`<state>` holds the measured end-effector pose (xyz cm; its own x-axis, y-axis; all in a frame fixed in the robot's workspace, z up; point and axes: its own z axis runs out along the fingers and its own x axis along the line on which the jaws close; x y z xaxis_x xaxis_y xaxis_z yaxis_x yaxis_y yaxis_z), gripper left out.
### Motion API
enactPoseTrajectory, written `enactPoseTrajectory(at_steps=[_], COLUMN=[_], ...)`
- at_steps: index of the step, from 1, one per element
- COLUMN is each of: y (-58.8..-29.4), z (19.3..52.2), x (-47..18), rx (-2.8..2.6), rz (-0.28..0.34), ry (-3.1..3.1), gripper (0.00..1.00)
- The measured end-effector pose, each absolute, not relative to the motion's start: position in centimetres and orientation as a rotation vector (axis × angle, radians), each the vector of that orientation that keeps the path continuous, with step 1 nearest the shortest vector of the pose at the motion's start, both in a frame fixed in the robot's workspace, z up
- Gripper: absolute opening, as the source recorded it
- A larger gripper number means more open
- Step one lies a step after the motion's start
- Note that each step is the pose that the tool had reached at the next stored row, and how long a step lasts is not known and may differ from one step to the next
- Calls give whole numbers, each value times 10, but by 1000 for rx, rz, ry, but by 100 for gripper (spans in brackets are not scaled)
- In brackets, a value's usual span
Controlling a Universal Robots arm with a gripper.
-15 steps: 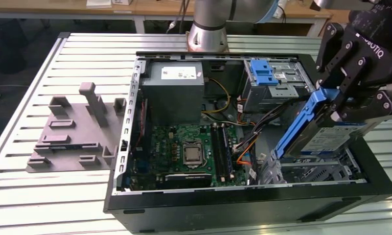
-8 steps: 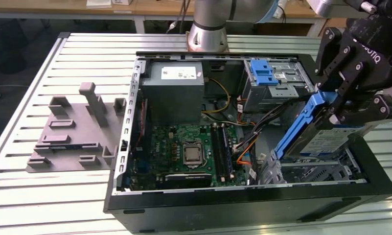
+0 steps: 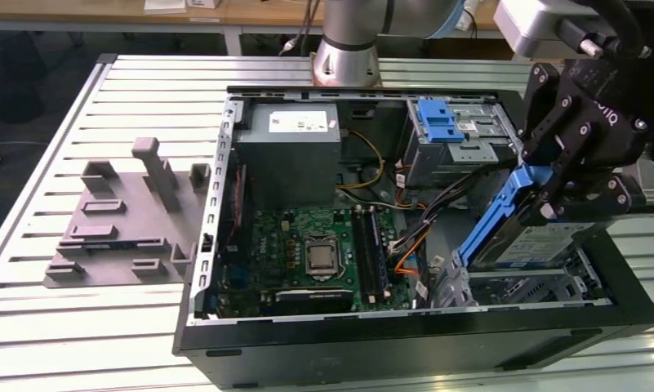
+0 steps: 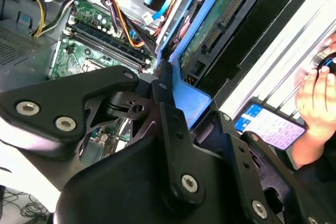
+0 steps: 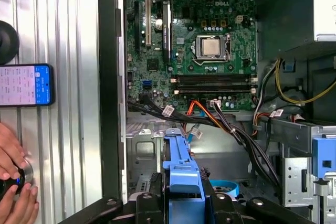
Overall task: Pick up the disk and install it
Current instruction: 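Insert the disk into the insertion slot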
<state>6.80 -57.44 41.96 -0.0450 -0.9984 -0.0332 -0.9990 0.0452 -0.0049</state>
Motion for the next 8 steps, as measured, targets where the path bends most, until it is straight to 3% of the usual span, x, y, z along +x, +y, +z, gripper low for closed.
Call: enactPoseTrajectory(at_steps=[8], y=[-574], z=[411], x=[68], rx=[-2152], rz=[30], ry=[2251], gripper=[37])
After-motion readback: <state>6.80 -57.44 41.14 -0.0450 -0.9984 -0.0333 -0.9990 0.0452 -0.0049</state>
